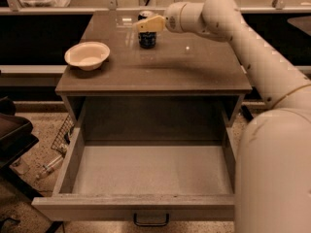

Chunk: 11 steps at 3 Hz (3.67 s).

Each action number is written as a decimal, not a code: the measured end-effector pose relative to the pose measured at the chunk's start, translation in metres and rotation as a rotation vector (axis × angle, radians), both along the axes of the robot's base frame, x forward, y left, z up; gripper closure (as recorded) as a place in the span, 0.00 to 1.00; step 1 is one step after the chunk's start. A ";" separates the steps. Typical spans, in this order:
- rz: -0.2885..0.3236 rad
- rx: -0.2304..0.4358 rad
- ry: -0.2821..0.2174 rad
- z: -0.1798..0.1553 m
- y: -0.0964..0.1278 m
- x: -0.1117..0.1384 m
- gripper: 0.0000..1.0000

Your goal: Place pepsi can into top drawer

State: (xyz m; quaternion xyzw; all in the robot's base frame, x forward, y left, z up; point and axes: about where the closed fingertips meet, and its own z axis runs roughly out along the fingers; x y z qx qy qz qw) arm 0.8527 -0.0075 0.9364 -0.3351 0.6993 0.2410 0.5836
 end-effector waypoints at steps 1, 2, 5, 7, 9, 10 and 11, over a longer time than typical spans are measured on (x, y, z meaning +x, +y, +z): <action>-0.048 0.077 -0.001 -0.023 0.008 0.035 0.00; -0.060 0.128 -0.038 -0.041 0.012 0.058 0.14; -0.045 0.126 -0.041 -0.044 0.023 0.060 0.92; -0.013 0.127 -0.085 -0.003 0.010 0.029 1.00; 0.195 0.142 -0.115 0.019 -0.020 -0.119 1.00; 0.273 0.136 -0.097 0.012 -0.039 -0.198 1.00; 0.299 0.118 -0.064 -0.017 -0.067 -0.268 1.00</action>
Offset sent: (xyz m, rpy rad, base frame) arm 0.0924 0.0102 -0.0653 0.1842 -0.1220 -0.0721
